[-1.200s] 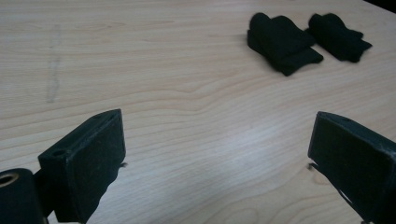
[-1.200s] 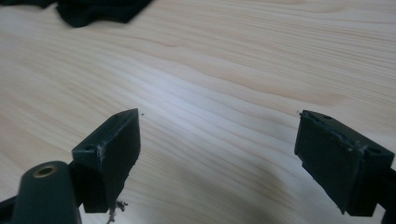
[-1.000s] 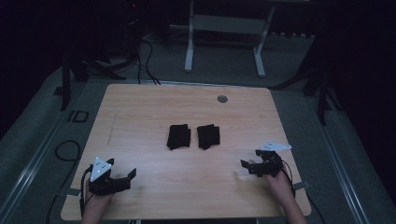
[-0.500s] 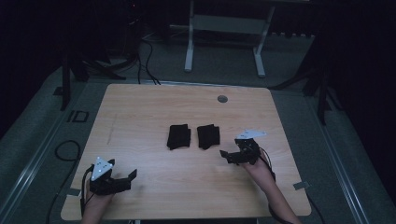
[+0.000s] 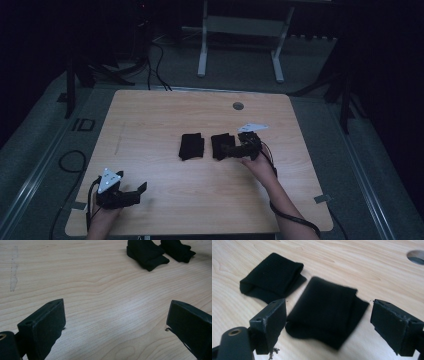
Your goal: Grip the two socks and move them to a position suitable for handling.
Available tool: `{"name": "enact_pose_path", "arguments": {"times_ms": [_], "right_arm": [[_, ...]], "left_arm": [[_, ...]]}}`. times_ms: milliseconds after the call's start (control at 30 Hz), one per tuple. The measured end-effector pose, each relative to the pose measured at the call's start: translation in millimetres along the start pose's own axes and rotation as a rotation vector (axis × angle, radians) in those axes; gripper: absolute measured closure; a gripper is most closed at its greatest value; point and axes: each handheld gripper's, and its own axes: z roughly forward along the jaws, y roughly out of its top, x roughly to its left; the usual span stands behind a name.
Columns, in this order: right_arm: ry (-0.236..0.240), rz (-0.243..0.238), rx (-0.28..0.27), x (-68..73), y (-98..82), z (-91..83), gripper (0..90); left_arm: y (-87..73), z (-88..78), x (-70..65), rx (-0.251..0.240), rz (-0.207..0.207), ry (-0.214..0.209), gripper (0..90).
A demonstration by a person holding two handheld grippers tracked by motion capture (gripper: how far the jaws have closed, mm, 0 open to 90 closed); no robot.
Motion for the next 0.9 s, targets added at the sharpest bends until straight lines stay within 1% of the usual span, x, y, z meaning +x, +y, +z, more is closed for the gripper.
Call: {"name": "enact_pose_path", "arguments": {"times_ms": [33, 67, 167, 200, 233, 267, 333, 367, 400, 433, 467, 567, 600, 667, 700, 767, 800, 833, 900], "right_arm": [[0.0, 0.0, 0.0, 0.0, 0.0, 0.0, 13.4], [-0.003, -0.003, 0.005, 1.9, 4.9, 8.2, 13.4], [-0.002, -0.01, 0.023, 3.8, 7.7, 21.9, 13.3], [-0.013, -0.008, 0.028, 4.5, 7.4, 26.3, 13.4], [-0.013, -0.008, 0.028, 4.5, 7.4, 26.3, 13.4], [-0.01, -0.006, 0.044, 4.6, 6.1, 34.3, 13.2], [-0.029, -0.007, 0.06, 3.8, 3.8, 41.3, 13.2], [-0.024, -0.002, 0.069, 2.7, 2.5, 44.4, 13.2], [-0.03, -0.001, 0.079, 2.1, 0.9, 47.5, 13.3], [-0.03, -0.001, 0.079, 2.1, 0.9, 47.5, 13.3], [-0.034, -0.007, 0.104, 1.9, -2.6, 52.9, 13.8], [-0.046, -0.035, 0.138, 4.1, -8.0, 58.4, 15.5], [-0.052, -0.05, 0.133, 6.1, -9.6, 58.5, 15.8], [-0.054, -0.052, 0.126, 7.7, -10.8, 58.3, 15.8], [-0.056, -0.049, 0.118, 9.6, -12.6, 56.8, 20.1], [-0.059, -0.049, 0.107, 10.8, -14.1, 55.6, 23.6], [-0.061, -0.05, 0.102, 11.6, -15.2, 54.7, 27.7], [-0.061, -0.05, 0.102, 11.6, -15.2, 54.7, 27.7], [-0.055, -0.061, 0.086, 14.0, -16.8, 52.7, 37.0]], "left_arm": [[0.0, 0.0, 0.0, 0.0, 0.0, 0.0, 2.5], [-0.2, -0.1, 0.3, -0.001, 0.002, 0.002, 2.5], [-0.4, -0.4, 0.9, -0.005, 0.001, -0.001, 2.5], [-0.6, -0.6, 1.2, -0.003, 0.0, -0.002, 2.5], [-0.6, -0.6, 1.2, -0.003, 0.0, -0.002, 2.5], [-0.8, -0.6, 1.4, -0.002, -0.001, -0.003, 2.5], [-1.0, -0.5, 1.7, -0.001, -0.001, -0.006, 2.5], [-1.0, -0.5, 1.7, -0.001, -0.001, -0.006, 2.5], [-1.0, -0.4, 1.8, 0.0, -0.001, -0.007, 2.5], [-1.1, -0.3, 1.9, 0.001, -0.001, -0.008, 2.5], [-1.2, -0.1, 2.2, 0.001, 0.0, -0.009, 2.5], [-1.4, 0.4, 2.6, 0.006, -0.002, -0.01, 2.5], [-1.5, 0.6, 2.7, 0.008, -0.002, -0.011, 2.5], [-1.5, 0.6, 2.7, 0.008, -0.002, -0.011, 2.5], [-1.7, 1.0, 2.2, 0.013, 0.0, -0.015, 2.5], [-1.6, 1.3, 1.7, 0.015, 0.004, -0.015, 2.5], [-1.5, 1.4, 1.4, 0.016, 0.006, -0.015, 2.5], [-1.5, 1.4, 1.4, 0.016, 0.006, -0.015, 2.5], [-1.6, 1.7, 1.2, 0.016, 0.005, -0.017, 2.5]]}}
